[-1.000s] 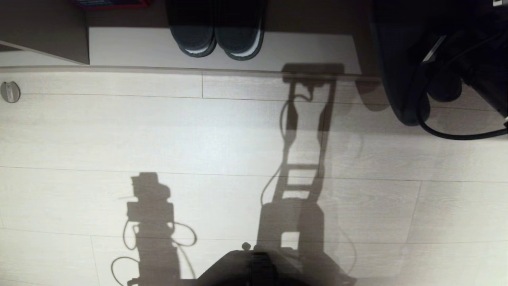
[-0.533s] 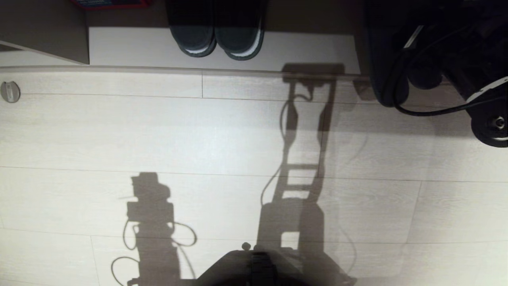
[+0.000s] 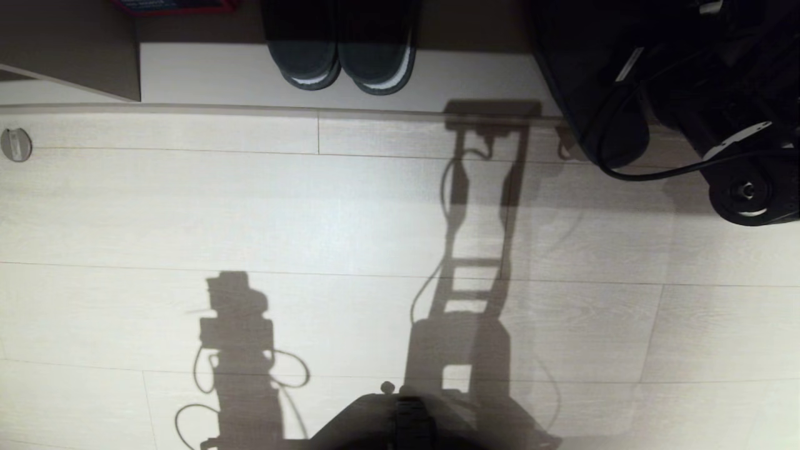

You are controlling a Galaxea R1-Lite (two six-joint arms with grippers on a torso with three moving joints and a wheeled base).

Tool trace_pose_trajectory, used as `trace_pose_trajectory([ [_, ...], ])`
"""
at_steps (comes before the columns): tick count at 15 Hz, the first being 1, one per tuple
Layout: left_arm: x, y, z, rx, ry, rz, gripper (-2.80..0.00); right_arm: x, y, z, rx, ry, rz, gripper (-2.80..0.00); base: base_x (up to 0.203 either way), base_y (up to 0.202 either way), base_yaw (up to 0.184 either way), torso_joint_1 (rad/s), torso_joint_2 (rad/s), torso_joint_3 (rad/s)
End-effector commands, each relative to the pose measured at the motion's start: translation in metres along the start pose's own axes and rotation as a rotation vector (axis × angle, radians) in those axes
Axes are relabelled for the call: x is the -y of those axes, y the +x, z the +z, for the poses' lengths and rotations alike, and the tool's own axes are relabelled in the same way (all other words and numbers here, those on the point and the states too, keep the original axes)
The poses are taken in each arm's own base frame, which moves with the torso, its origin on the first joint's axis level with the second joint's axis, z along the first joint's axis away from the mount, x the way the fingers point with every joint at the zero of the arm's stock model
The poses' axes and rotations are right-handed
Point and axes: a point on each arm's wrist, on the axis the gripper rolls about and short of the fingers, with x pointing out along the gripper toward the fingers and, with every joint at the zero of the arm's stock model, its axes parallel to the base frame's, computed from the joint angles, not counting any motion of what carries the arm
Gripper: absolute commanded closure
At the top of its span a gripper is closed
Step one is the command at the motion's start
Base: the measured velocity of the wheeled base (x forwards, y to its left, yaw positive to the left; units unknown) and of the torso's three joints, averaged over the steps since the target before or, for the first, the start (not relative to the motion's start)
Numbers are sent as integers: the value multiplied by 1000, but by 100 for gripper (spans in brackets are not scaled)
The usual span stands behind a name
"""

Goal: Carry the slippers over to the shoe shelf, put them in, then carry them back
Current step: Place the slippers into the shoe cabinet

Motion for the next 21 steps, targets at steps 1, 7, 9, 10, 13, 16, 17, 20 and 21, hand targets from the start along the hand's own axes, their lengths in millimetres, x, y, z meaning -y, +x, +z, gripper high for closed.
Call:
trace_pose_trajectory([
  [1,0,0,0,2,1,0,0,-1,0,-2,-4,-1,0,-280,0,0,0,0,0,0],
  [7,0,0,0,-1,-1,2,0,0,-6,6,-2,-2,-19,-280,0,0,0,0,0,0],
  [9,0,0,0,-1,-1,2,0,0,-15,14,-7,-2,-17,-280,0,0,0,0,0,0],
  [10,0,0,0,1,-1,0,0,-3,-18,17,-10,3,-10,-280,0,0,0,0,0,0],
  [13,0,0,0,1,-1,2,0,-4,-24,20,-21,5,-7,-280,0,0,0,0,0,0],
  [16,0,0,0,1,0,1,0,-4,-29,22,-28,5,-10,-280,0,0,0,0,0,0],
  [17,0,0,0,0,1,2,0,-4,-32,22,-34,4,-9,-280,0,0,0,0,0,0],
  [20,0,0,0,1,1,2,0,-4,-36,21,-52,4,-11,-280,0,0,0,0,0,0],
  [21,0,0,0,2,1,2,0,-5,-41,13,-86,-2,-20,-280,0,0,0,0,0,0],
])
